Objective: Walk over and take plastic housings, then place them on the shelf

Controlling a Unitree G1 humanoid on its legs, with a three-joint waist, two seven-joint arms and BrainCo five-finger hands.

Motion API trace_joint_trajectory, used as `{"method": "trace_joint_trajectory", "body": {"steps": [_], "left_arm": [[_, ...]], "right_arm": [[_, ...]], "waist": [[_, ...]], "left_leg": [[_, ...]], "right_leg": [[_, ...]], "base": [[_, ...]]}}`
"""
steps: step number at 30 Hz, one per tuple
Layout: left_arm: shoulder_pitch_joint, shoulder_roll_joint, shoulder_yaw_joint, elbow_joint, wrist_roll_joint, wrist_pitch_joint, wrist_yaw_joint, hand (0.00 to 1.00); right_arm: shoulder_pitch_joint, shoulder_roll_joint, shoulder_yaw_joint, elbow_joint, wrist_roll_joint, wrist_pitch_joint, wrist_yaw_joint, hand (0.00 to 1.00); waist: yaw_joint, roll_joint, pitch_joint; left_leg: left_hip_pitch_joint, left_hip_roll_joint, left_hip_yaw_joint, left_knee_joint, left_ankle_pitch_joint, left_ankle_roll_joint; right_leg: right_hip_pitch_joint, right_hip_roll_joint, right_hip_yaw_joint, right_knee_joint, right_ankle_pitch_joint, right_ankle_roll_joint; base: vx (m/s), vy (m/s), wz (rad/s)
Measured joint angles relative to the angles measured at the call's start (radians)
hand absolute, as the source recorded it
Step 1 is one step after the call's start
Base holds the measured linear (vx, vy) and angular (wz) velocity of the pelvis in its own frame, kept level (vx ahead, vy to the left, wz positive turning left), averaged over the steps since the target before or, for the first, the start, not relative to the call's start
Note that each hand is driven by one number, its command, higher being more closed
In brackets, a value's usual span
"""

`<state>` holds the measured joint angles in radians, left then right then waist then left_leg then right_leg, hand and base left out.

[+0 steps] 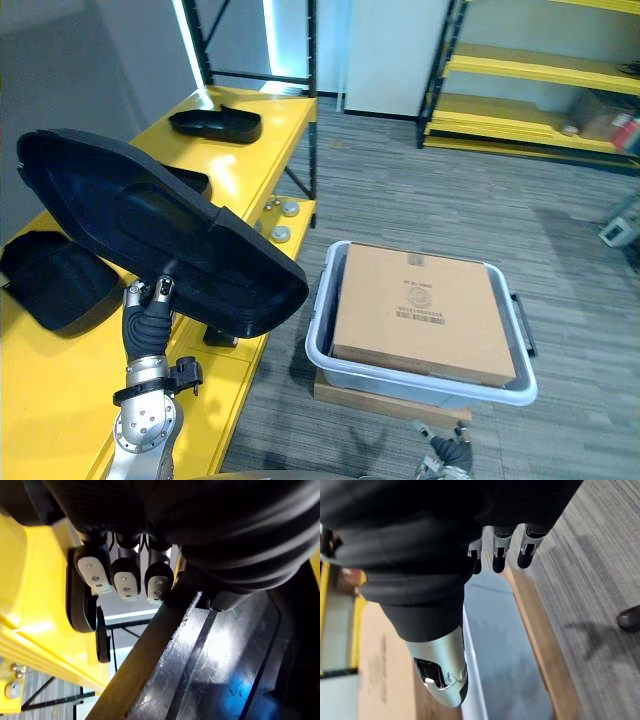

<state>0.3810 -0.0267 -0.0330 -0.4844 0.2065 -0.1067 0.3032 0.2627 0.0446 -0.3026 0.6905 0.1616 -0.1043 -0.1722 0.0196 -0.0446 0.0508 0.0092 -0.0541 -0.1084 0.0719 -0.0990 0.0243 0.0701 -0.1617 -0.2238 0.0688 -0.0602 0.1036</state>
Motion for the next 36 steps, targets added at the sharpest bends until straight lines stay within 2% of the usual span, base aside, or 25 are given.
{"method": "trace_joint_trajectory", "body": {"steps": [2, 4, 6, 8, 9, 10, 11, 12, 13, 14, 16, 17, 19, 20, 21, 23, 25, 26, 27, 28, 29, 30, 31, 34, 36], "left_arm": [[0.0, -0.002, 0.003, -0.016, 0.0, 0.0, 0.0, 1.0], [-0.016, -0.004, 0.0, -0.062, -0.002, -0.002, 0.0, 1.0], [-0.033, -0.005, -0.005, -0.076, -0.011, -0.012, 0.002, 1.0], [-0.042, -0.012, -0.005, -0.078, -0.026, -0.015, 0.004, 1.0], [-0.043, -0.012, -0.006, -0.078, -0.039, -0.015, 0.005, 1.0], [-0.043, -0.012, -0.01, -0.079, -0.039, -0.017, 0.005, 1.0], [-0.043, -0.012, -0.011, -0.081, -0.039, -0.019, 0.005, 1.0], [-0.047, -0.012, -0.019, -0.087, -0.039, -0.025, 0.004, 1.0], [-0.047, -0.013, -0.028, -0.091, -0.039, -0.032, 0.004, 1.0], [-0.047, -0.019, -0.028, -0.091, -0.039, -0.033, 0.004, 1.0], [-0.049, -0.018, -0.036, -0.091, -0.039, -0.033, 0.001, 1.0], [-0.05, -0.02, -0.047, -0.091, -0.039, -0.033, -0.001, 1.0], [-0.05, -0.02, -0.055, -0.091, -0.039, -0.032, -0.014, 1.0], [-0.05, -0.021, -0.07, -0.091, -0.039, -0.033, -0.017, 1.0], [-0.059, -0.005, -0.087, -0.09, -0.039, -0.033, -0.015, 1.0], [-0.076, 0.0, -0.1, -0.087, -0.039, -0.034, -0.016, 1.0], [-0.116, 0.003, -0.114, -0.057, -0.038, -0.036, -0.01, 1.0], [-0.125, 0.002, -0.116, -0.047, -0.038, -0.036, -0.009, 1.0], [-0.138, 0.002, -0.12, -0.016, -0.038, -0.037, 0.004, 1.0], [-0.137, 0.002, -0.122, -0.006, -0.038, -0.037, 0.006, 1.0], [-0.129, 0.003, -0.122, 0.003, -0.038, -0.037, 0.009, 1.0], [-0.119, 0.005, -0.122, 0.011, -0.037, -0.037, 0.009, 1.0], [-0.118, 0.006, -0.126, 0.025, -0.037, -0.037, 0.009, 1.0], [-0.108, -0.006, -0.135, 0.029, -0.036, -0.037, 0.006, 1.0], [-0.108, -0.01, -0.151, 0.034, -0.036, -0.037, 0.003, 1.0]], "right_arm": [[-0.008, 0.001, 0.032, 0.023, -0.01, 0.001, 0.003, 0.0], [-0.041, -0.003, 0.079, 0.043, -0.016, 0.002, 0.001, 0.0], [-0.047, -0.003, 0.101, 0.043, -0.017, 0.001, 0.001, 0.0], [-0.064, -0.006, 0.119, 0.043, -0.022, 0.001, 0.001, 0.0], [-0.072, -0.005, 0.127, 0.043, -0.038, 0.001, 0.002, 0.0], [-0.072, -0.005, 0.143, 0.042, -0.046, 0.0, 0.002, 0.0], [-0.072, -0.005, 0.154, 0.04, -0.048, 0.0, 0.002, 0.0], [-0.076, -0.005, 0.162, 0.037, -0.051, -0.001, 0.002, 0.0], [-0.087, -0.005, 0.162, 0.036, -0.051, -0.001, 0.002, 0.0], [-0.093, -0.008, 0.163, 0.036, -0.052, 0.0, 0.003, 0.0], [-0.104, 0.001, 0.173, 0.036, -0.054, 0.001, 0.005, 0.0], [-0.108, 0.006, 0.172, 0.037, -0.059, 0.005, 0.005, 0.0], [-0.107, 0.007, 0.159, 0.038, -0.077, 0.018, 0.005, 0.0], [-0.101, 0.003, 0.158, 0.038, -0.088, 0.031, 0.005, 0.0], [-0.101, 0.001, 0.166, 0.038, -0.095, 0.038, 0.009, 0.0], [-0.111, 0.001, 0.165, 0.037, -0.096, 0.039, 0.019, 0.0], [-0.112, 0.001, 0.165, 0.032, -0.096, 0.039, 0.019, 0.0], [-0.112, 0.0, 0.165, 0.03, -0.096, 0.039, 0.019, 0.0], [-0.109, -0.001, 0.163, 0.03, -0.094, 0.038, 0.019, 0.0], [-0.108, -0.001, 0.162, 0.03, -0.093, 0.038, 0.018, 0.0], [-0.105, 0.0, 0.163, 0.03, -0.093, 0.038, 0.018, 0.0], [-0.1, 0.001, 0.164, 0.031, -0.092, 0.038, 0.019, 0.0], [-0.096, 0.003, 0.162, 0.035, -0.092, 0.04, 0.018, 0.0], [-0.1, -0.013, 0.158, 0.03, -0.091, 0.035, 0.019, 0.0], [-0.095, -0.012, 0.157, 0.031, -0.091, 0.036, 0.019, 0.0]], "waist": [[0.002, -0.006, 0.009], [0.015, 0.009, 0.051], [0.027, 0.009, 0.063], [0.025, 0.016, 0.067], [0.033, 0.016, 0.07], [0.045, 0.014, 0.069], [0.046, 0.01, 0.067], [0.046, 0.008, 0.066], [0.053, 0.008, 0.063], [0.054, 0.007, 0.063], [0.053, 0.0, 0.058], [0.057, -0.007, 0.056], [0.059, -0.007, 0.056], [0.052, 0.0, 0.055], [0.047, 0.003, 0.056], [0.048, 0.007, 0.055], [0.041, 0.004, 0.049], [0.035, 0.0, 0.045], [0.013, -0.006, 0.041], [0.008, -0.008, 0.039], [0.005, -0.014, 0.036], [0.004, -0.036, 0.023], [0.009, -0.037, 0.014], [0.042, 0.007, -0.007], [0.048, 0.012, -0.01]], "left_leg": [[-0.04, -0.012, -0.046, 0.053, -0.011, -0.011], [-0.125, -0.042, -0.14, 0.159, -0.031, -0.021], [-0.196, -0.038, -0.117, 0.216, -0.06, -0.013], [-0.243, 0.018, 0.023, 0.258, -0.06, -0.013], [-0.263, 0.05, 0.129, 0.277, -0.063, -0.005], [-0.258, 0.092, 0.251, 0.295, -0.082, 0.014], [-0.257, 0.112, 0.317, 0.307, -0.093, 0.023], [-0.256, 0.148, 0.43, 0.336, -0.11, 0.033], [-0.261, 0.148, 0.472, 0.362, -0.115, 0.038], [-0.267, 0.135, 0.465, 0.37, -0.119, 0.046], [-0.267, 0.099, 0.45, 0.371, -0.134, 0.07], [-0.251, 0.061, 0.439, 0.356, -0.141, 0.081], [-0.215, 0.027, 0.419, 0.334, -0.145, 0.087], [-0.174, 0.014, 0.382, 0.305, -0.151, 0.092], [-0.138, 0.014, 0.348, 0.282, -0.152, 0.093], [-0.103, 0.016, 0.307, 0.255, -0.146, 0.084], [-0.067, 0.008, 0.23, 0.239, -0.14, 0.073], [-0.066, 0.002, 0.204, 0.241, -0.138, 0.07], [-0.064, -0.006, 0.139, 0.253, -0.137, 0.063], [-0.062, -0.008, 0.124, 0.258, -0.137, 0.057], [-0.066, -0.011, 0.102, 0.264, -0.141, 0.047], [-0.066, -0.022, 0.084, 0.281, -0.154, 0.025], [-0.07, -0.016, 0.069, 0.3, -0.165, 0.008], [-0.083, 0.038, 0.057, 0.286, -0.161, -0.024], [-0.069, 0.06, 0.056, 0.266, -0.152, -0.041]], "right_leg": [[0.001, -0.009, -0.055, 0.024, -0.017, 0.0], [0.002, -0.033, -0.193, 0.095, -0.053, 0.004], [0.002, -0.061, -0.302, 0.148, -0.089, 0.013], [0.014, -0.089, -0.399, 0.201, -0.112, 0.021], [0.038, -0.11, -0.452, 0.228, -0.117, 0.023], [0.066, -0.131, -0.497, 0.244, -0.117, 0.023], [0.08, -0.141, -0.52, 0.246, -0.117, 0.023], [0.103, -0.159, -0.562, 0.247, -0.117, 0.023], [0.109, -0.174, -0.589, 0.253, -0.116, 0.024], [0.112, -0.18, -0.6, 0.256, -0.116, 0.023], [0.123, -0.202, -0.615, 0.251, -0.106, 0.007], [0.136, -0.234, -0.618, 0.279, -0.094, -0.008], [0.128, -0.293, -0.6, 0.387, -0.073, -0.046], [0.089, -0.321, -0.516, 0.521, -0.06, -0.13], [0.016, -0.288, -0.357, 0.64, -0.121, -0.139], [-0.078, -0.207, -0.169, 0.717, -0.187, -0.092], [-0.178, -0.089, 0.012, 0.694, -0.253, -0.053], [-0.194, -0.066, 0.056, 0.677, -0.267, -0.044], [-0.231, -0.005, 0.18, 0.623, -0.28, -0.027], [-0.244, 0.014, 0.225, 0.605, -0.28, -0.026], [-0.253, 0.027, 0.268, 0.562, -0.268, -0.026], [-0.249, 0.016, 0.278, 0.468, -0.164, -0.035], [-0.223, 0.012, 0.263, 0.428, -0.186, -0.006], [-0.175, 0.054, 0.212, 0.302, -0.169, -0.024], [-0.152, 0.074, 0.2, 0.267, -0.152, -0.038]], "base": [[0.02, -0.019, 1.0], [-0.01, 0.007, 1.72], [-0.03, 0.045, 1.86], [0.02, 0.072, 1.82], [0.08, 0.101, 1.38], [0.1, 0.096, 1.28], [0.14, 0.084, 1.2], [0.22, 0.105, 1.02], [0.28, 0.171, 0.86], [0.29, 0.215, 0.57], [0.21, 0.192, 0.42], [0.19, 0.185, 0.4], [0.18, 0.164, 0.42], [0.16, 0.109, 0.59], [0.16, 0.089, 0.62], [0.15, 0.05, 0.65], [0.17, -0.01, 1.04], [0.19, -0.114, 1.52], [0.14, -0.127, 1.33], [0.14, -0.142, 1.38], [0.06, -0.133, 0.98], [0.1, -0.201, 1.04], [0.13, -0.264, 0.75], [0.1, -0.252, 0.05], [0.02, -0.152, -0.01]]}}
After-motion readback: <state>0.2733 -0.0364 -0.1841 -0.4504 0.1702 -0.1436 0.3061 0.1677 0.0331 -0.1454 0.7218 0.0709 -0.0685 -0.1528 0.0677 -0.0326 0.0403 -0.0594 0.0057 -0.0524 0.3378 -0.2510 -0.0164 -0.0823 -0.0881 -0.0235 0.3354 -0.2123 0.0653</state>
